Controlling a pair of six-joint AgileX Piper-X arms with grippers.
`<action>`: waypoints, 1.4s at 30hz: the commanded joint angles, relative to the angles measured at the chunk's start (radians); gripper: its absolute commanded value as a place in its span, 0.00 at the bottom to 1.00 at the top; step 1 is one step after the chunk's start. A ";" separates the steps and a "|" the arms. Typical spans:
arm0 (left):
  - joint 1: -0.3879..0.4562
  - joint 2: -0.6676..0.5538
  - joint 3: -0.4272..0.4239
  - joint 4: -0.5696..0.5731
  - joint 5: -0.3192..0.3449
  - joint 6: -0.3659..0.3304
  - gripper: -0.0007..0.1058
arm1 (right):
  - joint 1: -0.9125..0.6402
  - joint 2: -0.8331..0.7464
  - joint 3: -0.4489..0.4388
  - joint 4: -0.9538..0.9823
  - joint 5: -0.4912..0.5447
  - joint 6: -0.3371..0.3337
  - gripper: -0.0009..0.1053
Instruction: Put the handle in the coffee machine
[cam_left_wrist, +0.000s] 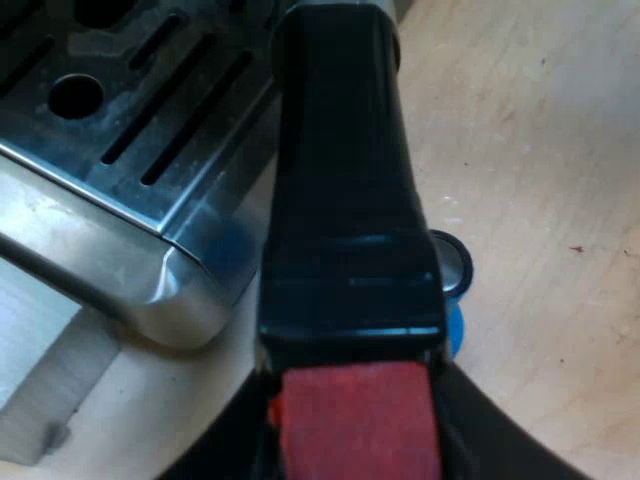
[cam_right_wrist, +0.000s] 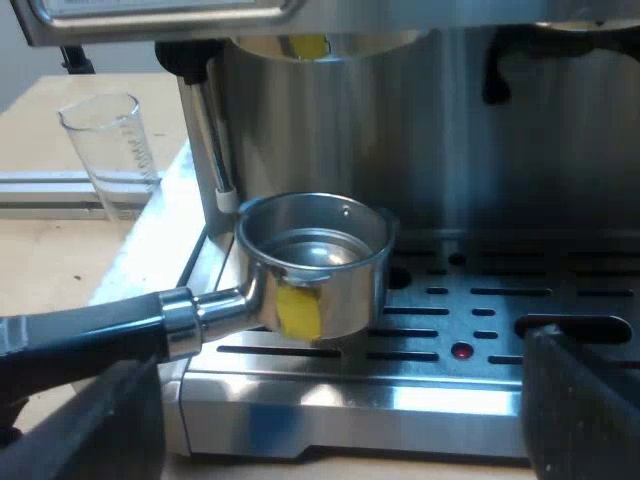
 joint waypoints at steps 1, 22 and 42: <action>0.001 0.013 -0.013 -0.067 0.076 0.005 0.01 | -0.001 -0.007 -0.001 -0.012 0.014 -0.012 0.70; 0.001 0.142 -0.015 -0.205 0.171 0.058 0.01 | -0.001 -0.007 -0.001 -0.021 0.014 -0.029 0.70; 0.001 0.304 -0.201 -0.207 0.171 0.074 0.01 | -0.001 -0.007 -0.001 -0.057 0.014 -0.096 0.70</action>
